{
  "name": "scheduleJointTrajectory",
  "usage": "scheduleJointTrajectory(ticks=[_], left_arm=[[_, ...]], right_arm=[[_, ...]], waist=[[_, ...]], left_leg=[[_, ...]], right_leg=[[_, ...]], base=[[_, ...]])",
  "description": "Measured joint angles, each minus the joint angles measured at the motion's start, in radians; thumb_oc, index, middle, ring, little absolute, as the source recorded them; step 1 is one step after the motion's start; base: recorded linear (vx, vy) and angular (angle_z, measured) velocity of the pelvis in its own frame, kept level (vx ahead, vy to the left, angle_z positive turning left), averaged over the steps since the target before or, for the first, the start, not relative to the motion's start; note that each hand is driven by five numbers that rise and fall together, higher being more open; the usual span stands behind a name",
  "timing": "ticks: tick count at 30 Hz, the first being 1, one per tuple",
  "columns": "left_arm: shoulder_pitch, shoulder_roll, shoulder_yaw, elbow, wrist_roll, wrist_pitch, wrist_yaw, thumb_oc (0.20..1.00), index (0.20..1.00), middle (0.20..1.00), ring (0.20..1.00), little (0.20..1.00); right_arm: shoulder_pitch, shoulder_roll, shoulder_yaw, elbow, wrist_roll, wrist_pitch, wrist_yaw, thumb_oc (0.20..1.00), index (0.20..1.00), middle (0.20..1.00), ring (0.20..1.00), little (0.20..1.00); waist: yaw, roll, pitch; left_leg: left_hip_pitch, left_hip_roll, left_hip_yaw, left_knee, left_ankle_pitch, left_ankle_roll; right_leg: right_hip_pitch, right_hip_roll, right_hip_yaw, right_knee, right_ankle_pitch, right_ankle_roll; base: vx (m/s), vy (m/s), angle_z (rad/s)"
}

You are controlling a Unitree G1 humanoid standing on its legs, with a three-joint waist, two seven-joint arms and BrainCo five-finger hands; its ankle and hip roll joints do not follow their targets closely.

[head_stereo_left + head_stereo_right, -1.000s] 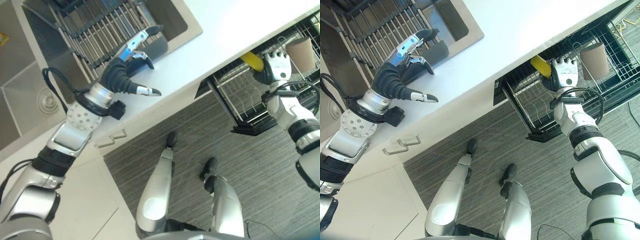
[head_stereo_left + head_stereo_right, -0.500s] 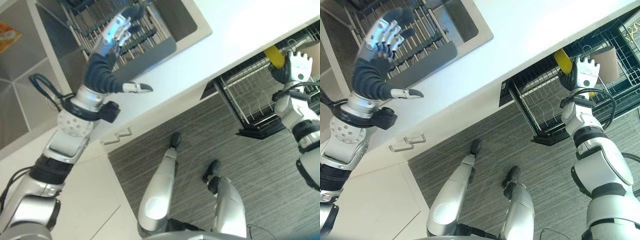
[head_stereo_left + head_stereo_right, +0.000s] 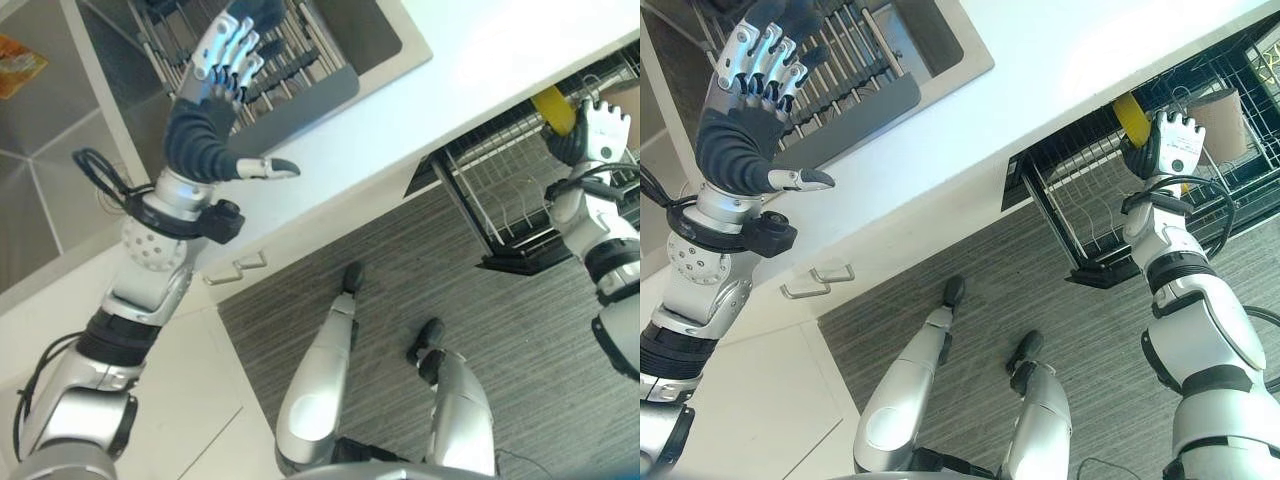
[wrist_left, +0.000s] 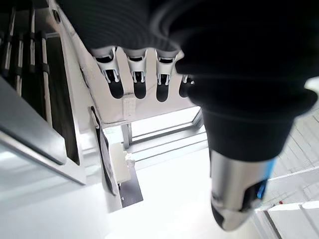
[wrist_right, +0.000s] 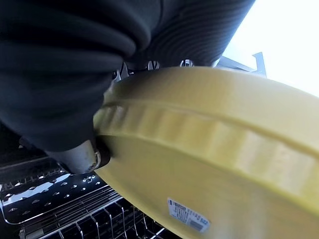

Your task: Place the dishes in the dishwasher.

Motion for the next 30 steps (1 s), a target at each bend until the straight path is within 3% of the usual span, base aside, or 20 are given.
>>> scheduleJointTrajectory(ticks=[3, 10, 15, 24, 27, 30], left_arm=[[-0.002, -0.002, -0.059, 0.0, 0.001, 0.002, -0.013, 1.0, 1.0, 1.0, 1.0, 1.0], [-0.004, 0.007, -0.062, 0.0, 0.001, 0.001, -0.008, 1.0, 1.0, 1.0, 1.0, 1.0], [-0.005, 0.016, -0.061, 0.0, 0.001, -0.001, 0.004, 1.0, 1.0, 1.0, 1.0, 1.0], [-0.005, 0.017, -0.061, 0.0, 0.001, -0.001, 0.011, 1.0, 1.0, 1.0, 1.0, 1.0], [-0.004, 0.025, -0.061, 0.0, 0.001, -0.001, 0.011, 1.0, 1.0, 1.0, 1.0, 1.0], [-0.004, 0.047, -0.061, 0.003, 0.001, -0.007, 0.012, 1.0, 1.0, 1.0, 1.0, 1.0]], right_arm=[[0.0, 0.007, 0.003, 0.0, -0.001, 0.001, 0.01, 0.2, 0.2, 0.2, 0.2, 0.2], [-0.043, 0.016, 0.103, 0.0, -0.084, 0.066, 0.077, 0.2, 0.2, 0.2, 0.2, 0.2], [-0.067, 0.022, 0.159, 0.003, -0.125, 0.159, 0.115, 0.2, 0.2, 0.2, 0.2, 0.2], [-0.09, 0.025, 0.25, 0.004, -0.24, 0.187, 0.229, 0.2, 0.2, 0.2, 0.2, 0.2], [-0.09, 0.025, 0.279, 0.004, -0.26, 0.235, 0.223, 0.2, 0.2, 0.2, 0.2, 0.2], [-0.104, 0.024, 0.275, 0.004, -0.26, 0.311, 0.134, 0.2, 0.2, 0.2, 0.2, 0.2]], waist=[[-0.001, 0.0, 0.0], [0.005, 0.0, 0.0], [0.015, 0.0, 0.0], [0.029, 0.0, 0.0], [0.029, 0.0, 0.0], [0.027, 0.0, 0.0]], left_leg=[[-0.001, 0.0, 0.0, 0.003, 0.0, 0.0], [-0.022, -0.001, 0.001, 0.006, -0.001, 0.0], [-0.026, -0.001, -0.003, 0.006, -0.001, 0.0], [-0.036, -0.002, -0.011, 0.011, 0.0, 0.0], [-0.037, -0.003, -0.012, 0.011, 0.0, 0.0], [-0.044, -0.003, -0.012, 0.011, 0.0, 0.0]], right_leg=[[0.0, 0.0, 0.0, 0.001, 0.0, 0.0], [-0.019, -0.002, 0.005, 0.001, 0.002, 0.0], [-0.02, -0.001, -0.004, 0.001, 0.001, 0.0], [-0.023, -0.001, -0.008, 0.002, 0.001, 0.0], [-0.024, -0.002, -0.008, 0.003, 0.001, 0.0], [-0.033, -0.002, -0.007, 0.006, 0.001, 0.0]], base=[[0.0, 0.0, 0.0], [0.0, -0.005, 0.0], [0.01, -0.02, 0.02], [0.0, -0.004, 0.01], [0.0, 0.0, 0.0], [0.0, 0.0, 0.0]])
